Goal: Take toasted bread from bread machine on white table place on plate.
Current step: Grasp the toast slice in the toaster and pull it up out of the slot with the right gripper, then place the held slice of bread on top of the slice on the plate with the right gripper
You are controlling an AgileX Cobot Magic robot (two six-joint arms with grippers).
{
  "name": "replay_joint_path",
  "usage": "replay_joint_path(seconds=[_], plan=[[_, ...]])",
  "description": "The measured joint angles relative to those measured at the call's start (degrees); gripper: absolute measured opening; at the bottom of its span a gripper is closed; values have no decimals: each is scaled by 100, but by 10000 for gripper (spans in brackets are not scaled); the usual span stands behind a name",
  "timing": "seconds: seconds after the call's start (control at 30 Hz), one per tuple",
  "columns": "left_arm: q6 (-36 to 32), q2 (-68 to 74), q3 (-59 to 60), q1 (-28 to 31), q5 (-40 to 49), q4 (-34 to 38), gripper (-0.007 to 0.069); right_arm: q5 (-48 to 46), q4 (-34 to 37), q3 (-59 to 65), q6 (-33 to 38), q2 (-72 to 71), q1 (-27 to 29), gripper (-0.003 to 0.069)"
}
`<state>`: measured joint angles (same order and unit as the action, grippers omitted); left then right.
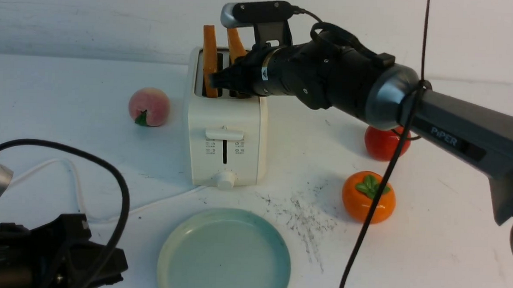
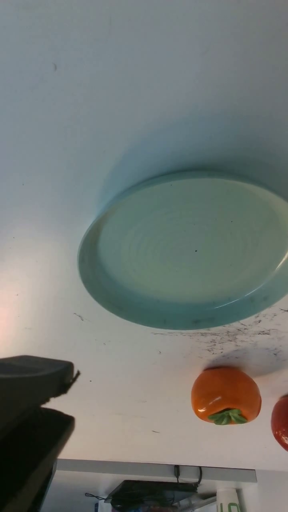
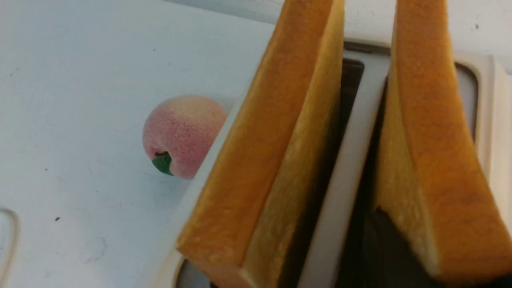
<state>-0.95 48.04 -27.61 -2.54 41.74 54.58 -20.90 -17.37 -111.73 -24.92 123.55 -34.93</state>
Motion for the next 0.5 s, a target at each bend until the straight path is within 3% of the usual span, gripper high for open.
replay_joint_path(seconds=[0.3, 0.5], plan=[[0, 0, 0, 0, 30, -72, 125, -206, -371, 40, -7, -1086, 0, 97], [0, 0, 0, 0, 75, -274, 129, -1574, -1042, 40, 38, -2233, 0, 97]])
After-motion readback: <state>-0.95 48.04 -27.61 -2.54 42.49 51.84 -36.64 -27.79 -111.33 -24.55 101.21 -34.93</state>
